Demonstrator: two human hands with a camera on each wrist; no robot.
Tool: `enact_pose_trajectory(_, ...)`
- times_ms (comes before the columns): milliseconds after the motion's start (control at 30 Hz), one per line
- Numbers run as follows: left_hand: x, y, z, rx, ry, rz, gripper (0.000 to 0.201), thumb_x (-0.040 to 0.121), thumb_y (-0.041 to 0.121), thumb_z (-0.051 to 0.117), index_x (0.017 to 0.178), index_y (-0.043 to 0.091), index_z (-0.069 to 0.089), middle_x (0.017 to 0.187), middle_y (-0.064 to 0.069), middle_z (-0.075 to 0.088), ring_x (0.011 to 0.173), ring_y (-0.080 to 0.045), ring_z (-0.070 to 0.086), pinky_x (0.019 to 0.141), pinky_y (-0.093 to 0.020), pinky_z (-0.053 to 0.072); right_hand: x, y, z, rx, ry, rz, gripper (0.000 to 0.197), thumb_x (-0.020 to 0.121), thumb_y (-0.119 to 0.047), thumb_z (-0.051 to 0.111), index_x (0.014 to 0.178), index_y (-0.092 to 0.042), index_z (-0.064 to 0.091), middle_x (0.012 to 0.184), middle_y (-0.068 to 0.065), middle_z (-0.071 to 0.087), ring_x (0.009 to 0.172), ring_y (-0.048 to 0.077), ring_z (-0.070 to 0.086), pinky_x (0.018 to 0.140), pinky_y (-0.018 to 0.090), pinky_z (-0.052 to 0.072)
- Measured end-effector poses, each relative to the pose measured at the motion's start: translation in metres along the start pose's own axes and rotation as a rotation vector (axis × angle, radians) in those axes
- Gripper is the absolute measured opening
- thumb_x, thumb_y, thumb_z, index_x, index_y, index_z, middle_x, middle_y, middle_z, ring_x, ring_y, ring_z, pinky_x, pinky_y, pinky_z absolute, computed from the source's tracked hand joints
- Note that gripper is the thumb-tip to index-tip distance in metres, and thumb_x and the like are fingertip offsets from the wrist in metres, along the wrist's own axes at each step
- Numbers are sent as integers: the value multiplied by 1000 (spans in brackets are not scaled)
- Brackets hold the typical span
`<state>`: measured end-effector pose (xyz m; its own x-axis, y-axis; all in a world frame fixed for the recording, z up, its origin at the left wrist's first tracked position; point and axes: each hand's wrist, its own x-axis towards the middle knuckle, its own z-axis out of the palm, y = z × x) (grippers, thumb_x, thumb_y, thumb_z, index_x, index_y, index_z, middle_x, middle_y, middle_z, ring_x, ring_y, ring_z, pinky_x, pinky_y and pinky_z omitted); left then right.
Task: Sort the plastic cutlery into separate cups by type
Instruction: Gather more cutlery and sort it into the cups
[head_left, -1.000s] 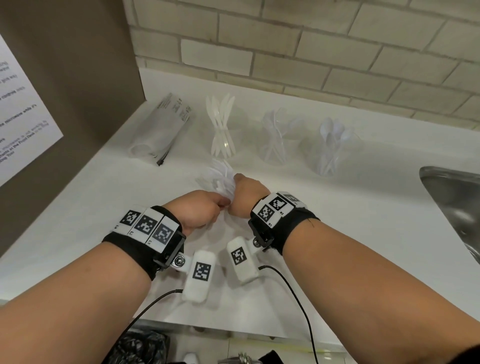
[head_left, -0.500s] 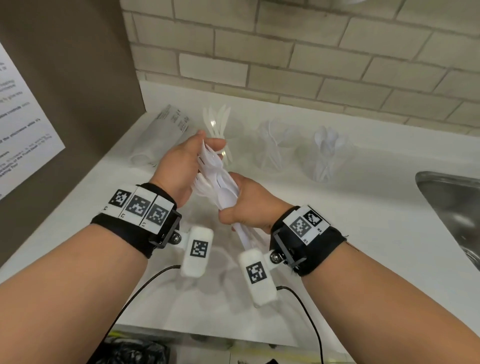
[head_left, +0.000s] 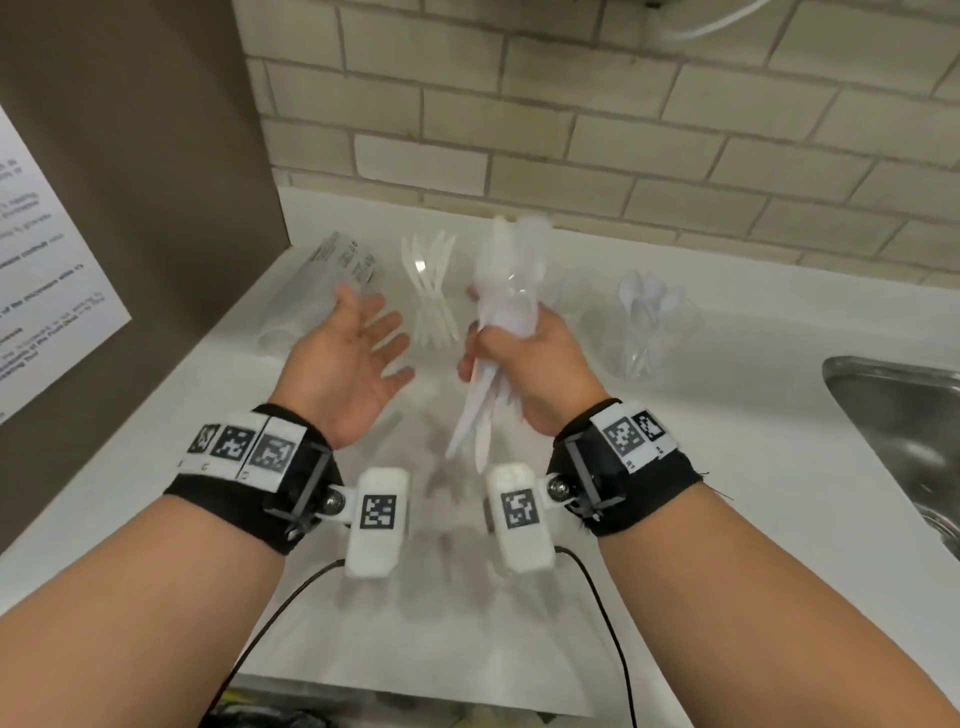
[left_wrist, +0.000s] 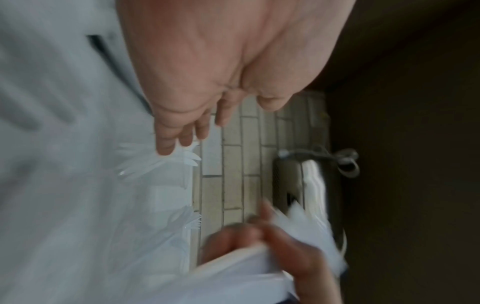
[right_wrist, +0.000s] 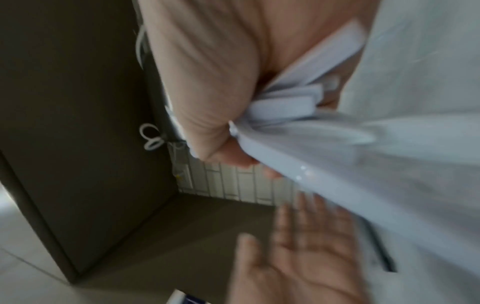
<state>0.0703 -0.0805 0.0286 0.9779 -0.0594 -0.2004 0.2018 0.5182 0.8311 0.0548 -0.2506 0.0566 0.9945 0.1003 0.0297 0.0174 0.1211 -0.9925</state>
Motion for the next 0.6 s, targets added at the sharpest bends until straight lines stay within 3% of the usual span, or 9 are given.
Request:
enact_pose_trajectory(67,-1,-6,-6,-51,-1,-134,68,95,62,26,136,13,49,132,-8,51,131,-29,42,100,-51,37,5,-22,0,150,73,-153,27,67,1,57,90,-12,60,66,6,57,62,26,58,69,37,52)
enact_pose_trajectory(133,-2,-15,-8,-59,-46,-255,72,91,67,29,126,11,57,127,-11,55,123,-33,49,95,-54,41,9,-39,4,231,83,-277,29,66,4,56,85,-16,64,65,6,56,64,28,56,68,37,50)
enact_pose_trajectory(233,-5,-30,-2,-107,-126,-383,76,89,68,33,126,7,57,130,-21,57,123,-40,53,103,-57,37,14,-46,15,211,91,-381,26,64,4,59,73,-18,69,66,7,60,67,28,57,67,38,50)
enact_pose_trajectory(267,-7,-33,3,-150,-143,-410,75,90,66,34,126,4,56,130,-24,57,122,-42,53,104,-57,36,15,-43,19,182,101,-384,25,63,4,61,75,-18,67,69,6,63,69,27,59,68,38,51)
enact_pose_trajectory(400,-10,-36,14,-363,-165,-430,62,98,50,33,108,-4,62,117,-28,62,107,-40,62,103,-52,42,18,-21,29,113,133,-326,27,63,2,67,90,5,62,76,7,67,73,21,64,70,36,53)
enact_pose_trajectory(500,-3,-39,9,-364,-82,-433,52,101,41,34,115,-4,57,124,-24,59,98,-37,67,95,-49,49,19,-11,33,117,150,-293,44,62,-1,68,100,15,55,78,14,61,71,25,60,66,35,50)
enact_pose_trajectory(600,0,-44,4,-317,-48,-460,53,102,38,35,121,-7,55,127,-26,58,99,-38,66,98,-45,49,22,-12,34,77,144,-297,47,60,-4,68,102,13,55,80,15,60,73,26,59,66,37,52)
